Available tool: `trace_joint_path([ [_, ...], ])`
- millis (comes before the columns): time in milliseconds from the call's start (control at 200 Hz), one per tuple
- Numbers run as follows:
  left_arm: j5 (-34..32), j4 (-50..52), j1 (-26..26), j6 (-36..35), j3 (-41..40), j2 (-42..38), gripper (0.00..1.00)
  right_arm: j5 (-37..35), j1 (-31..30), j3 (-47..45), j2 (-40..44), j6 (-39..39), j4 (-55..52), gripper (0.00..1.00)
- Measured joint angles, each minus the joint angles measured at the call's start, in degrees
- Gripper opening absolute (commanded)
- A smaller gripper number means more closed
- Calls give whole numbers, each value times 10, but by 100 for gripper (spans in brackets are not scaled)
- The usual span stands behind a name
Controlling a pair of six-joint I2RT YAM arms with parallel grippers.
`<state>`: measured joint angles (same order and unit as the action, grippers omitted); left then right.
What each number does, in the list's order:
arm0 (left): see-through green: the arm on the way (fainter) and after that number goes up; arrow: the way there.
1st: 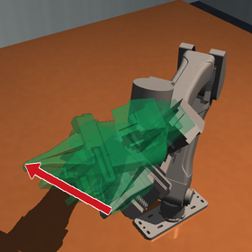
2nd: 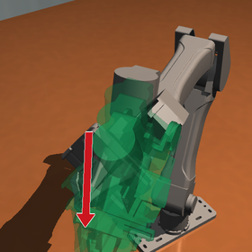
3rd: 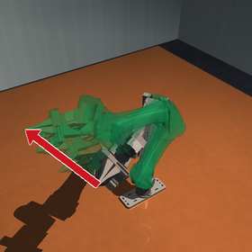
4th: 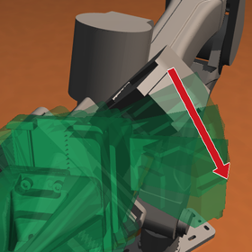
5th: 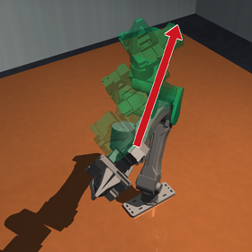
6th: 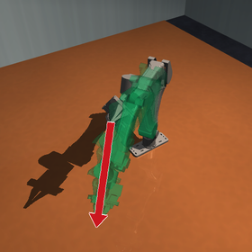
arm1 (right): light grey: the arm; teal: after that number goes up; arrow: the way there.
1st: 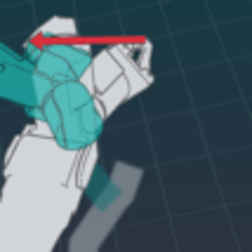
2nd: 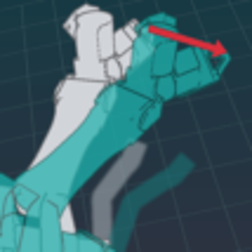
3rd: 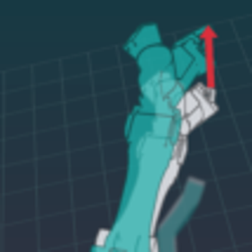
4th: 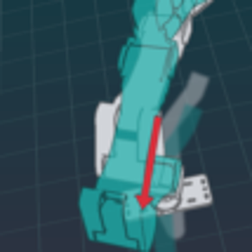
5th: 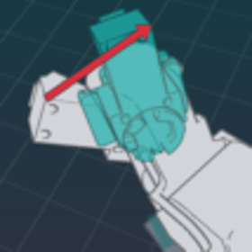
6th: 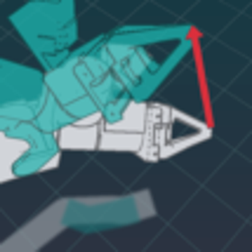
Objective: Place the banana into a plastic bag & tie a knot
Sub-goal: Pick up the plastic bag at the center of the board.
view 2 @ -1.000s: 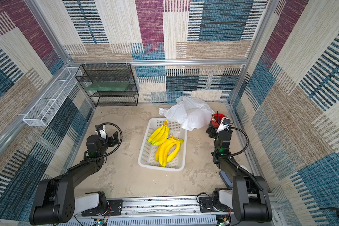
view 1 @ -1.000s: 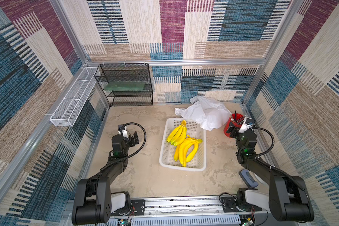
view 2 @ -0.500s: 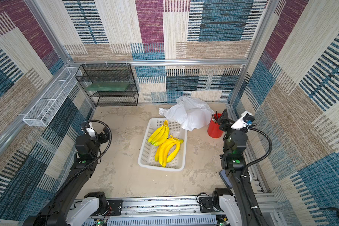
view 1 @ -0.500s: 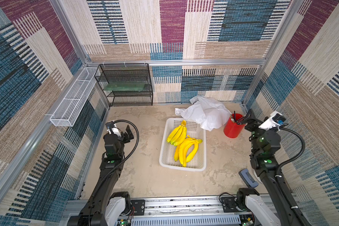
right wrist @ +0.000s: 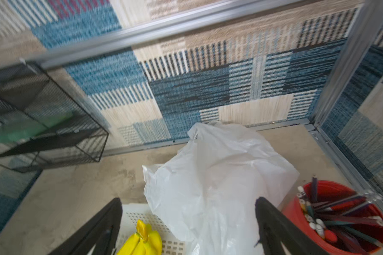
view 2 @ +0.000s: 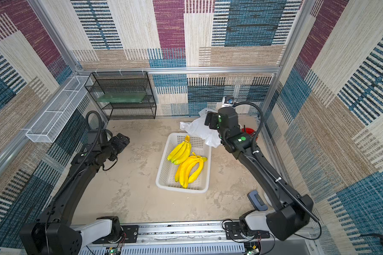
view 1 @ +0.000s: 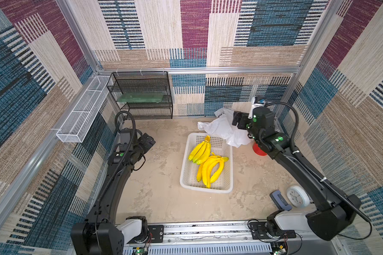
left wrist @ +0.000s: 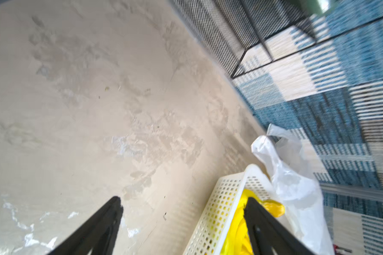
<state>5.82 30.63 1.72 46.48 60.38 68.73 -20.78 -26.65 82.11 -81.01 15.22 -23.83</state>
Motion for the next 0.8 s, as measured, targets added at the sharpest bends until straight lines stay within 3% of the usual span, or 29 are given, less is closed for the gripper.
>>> trace_joint_path([
  [120, 36, 36, 45, -3, -8, 15, 79, -4, -12, 50, -85, -28, -27, 95],
  [295, 50, 62, 103, -21, 2, 30, 77, 15, 18, 152, -217, -39, -71, 95],
  [481, 62, 66, 122, -32, 14, 34, 76, 61, 33, 305, -355, -33, -159, 100],
  [616, 66, 73, 127, -35, 21, 36, 75, 93, 31, 336, -398, -22, -203, 94],
  [721, 66, 77, 127, -37, 30, 36, 75, 99, 36, 338, -406, -11, -217, 76],
  [746, 66, 78, 127, -37, 31, 36, 74, 99, 38, 339, -406, -9, -219, 69],
  [801, 66, 78, 127, -39, 34, 36, 73, 99, 40, 339, -406, -5, -221, 41],
])
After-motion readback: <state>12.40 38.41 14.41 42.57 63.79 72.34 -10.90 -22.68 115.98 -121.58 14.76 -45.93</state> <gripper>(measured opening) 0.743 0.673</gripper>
